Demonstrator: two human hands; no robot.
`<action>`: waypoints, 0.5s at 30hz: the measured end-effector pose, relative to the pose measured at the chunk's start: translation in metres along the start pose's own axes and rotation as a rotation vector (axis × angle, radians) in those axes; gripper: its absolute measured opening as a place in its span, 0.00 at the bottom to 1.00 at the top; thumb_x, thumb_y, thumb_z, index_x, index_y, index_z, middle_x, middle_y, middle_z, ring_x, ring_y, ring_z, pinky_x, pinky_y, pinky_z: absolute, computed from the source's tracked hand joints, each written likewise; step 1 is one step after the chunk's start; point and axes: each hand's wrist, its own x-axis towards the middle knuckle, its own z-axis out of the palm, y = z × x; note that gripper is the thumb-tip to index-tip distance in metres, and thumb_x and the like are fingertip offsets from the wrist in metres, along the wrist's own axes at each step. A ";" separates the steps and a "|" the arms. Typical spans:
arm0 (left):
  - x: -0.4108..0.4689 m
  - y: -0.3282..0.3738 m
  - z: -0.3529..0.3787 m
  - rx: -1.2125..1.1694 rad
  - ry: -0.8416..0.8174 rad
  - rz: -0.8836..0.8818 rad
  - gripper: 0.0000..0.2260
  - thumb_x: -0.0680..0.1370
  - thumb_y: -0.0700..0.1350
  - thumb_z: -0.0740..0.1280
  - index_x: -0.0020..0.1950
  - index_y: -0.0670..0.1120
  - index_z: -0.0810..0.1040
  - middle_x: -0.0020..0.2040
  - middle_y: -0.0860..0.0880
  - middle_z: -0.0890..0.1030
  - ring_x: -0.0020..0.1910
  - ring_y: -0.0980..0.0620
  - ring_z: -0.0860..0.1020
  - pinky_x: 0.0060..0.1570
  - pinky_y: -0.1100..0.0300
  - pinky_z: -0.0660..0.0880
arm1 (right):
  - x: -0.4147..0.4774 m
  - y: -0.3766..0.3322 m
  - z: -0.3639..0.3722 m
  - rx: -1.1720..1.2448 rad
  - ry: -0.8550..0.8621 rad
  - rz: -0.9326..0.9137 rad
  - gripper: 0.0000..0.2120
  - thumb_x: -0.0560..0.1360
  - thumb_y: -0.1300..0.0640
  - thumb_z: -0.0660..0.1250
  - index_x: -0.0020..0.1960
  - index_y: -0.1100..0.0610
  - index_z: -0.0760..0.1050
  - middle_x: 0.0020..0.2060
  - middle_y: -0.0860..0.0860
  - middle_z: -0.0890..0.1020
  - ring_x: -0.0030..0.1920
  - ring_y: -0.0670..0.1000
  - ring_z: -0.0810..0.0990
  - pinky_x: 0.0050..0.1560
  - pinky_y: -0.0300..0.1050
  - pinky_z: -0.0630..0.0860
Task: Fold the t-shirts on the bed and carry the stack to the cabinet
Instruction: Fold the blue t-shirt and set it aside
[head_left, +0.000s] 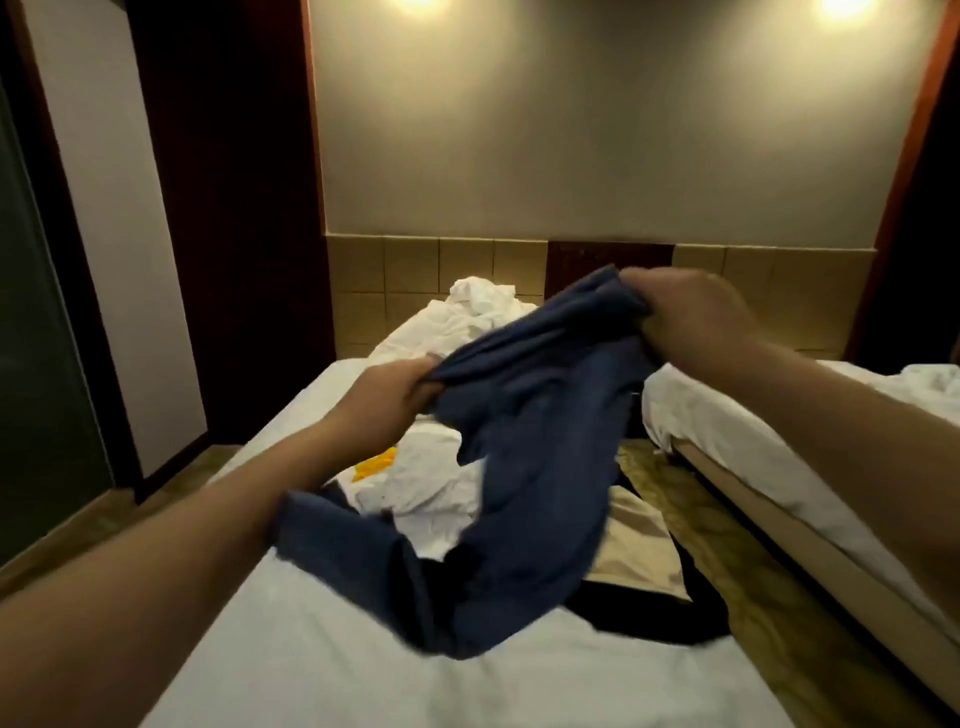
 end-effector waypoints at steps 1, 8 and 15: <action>0.003 0.000 -0.001 -0.007 -0.025 0.011 0.17 0.76 0.49 0.56 0.51 0.40 0.78 0.49 0.39 0.80 0.50 0.41 0.77 0.44 0.56 0.66 | -0.002 0.007 0.004 -0.011 0.000 0.011 0.09 0.76 0.62 0.60 0.53 0.59 0.76 0.48 0.59 0.80 0.48 0.61 0.79 0.40 0.49 0.71; 0.018 0.005 -0.007 -0.009 -0.059 -0.066 0.11 0.81 0.44 0.57 0.51 0.39 0.76 0.51 0.38 0.79 0.50 0.40 0.75 0.46 0.53 0.67 | -0.006 0.020 0.019 0.148 -0.032 0.016 0.09 0.77 0.60 0.59 0.53 0.59 0.78 0.43 0.57 0.80 0.44 0.59 0.78 0.43 0.51 0.74; 0.011 0.009 -0.005 0.061 -0.134 -0.066 0.12 0.81 0.44 0.56 0.54 0.39 0.76 0.52 0.38 0.78 0.51 0.41 0.74 0.48 0.53 0.67 | -0.015 0.015 0.020 0.195 -0.050 0.019 0.08 0.77 0.62 0.60 0.53 0.57 0.76 0.41 0.56 0.81 0.40 0.58 0.79 0.38 0.50 0.75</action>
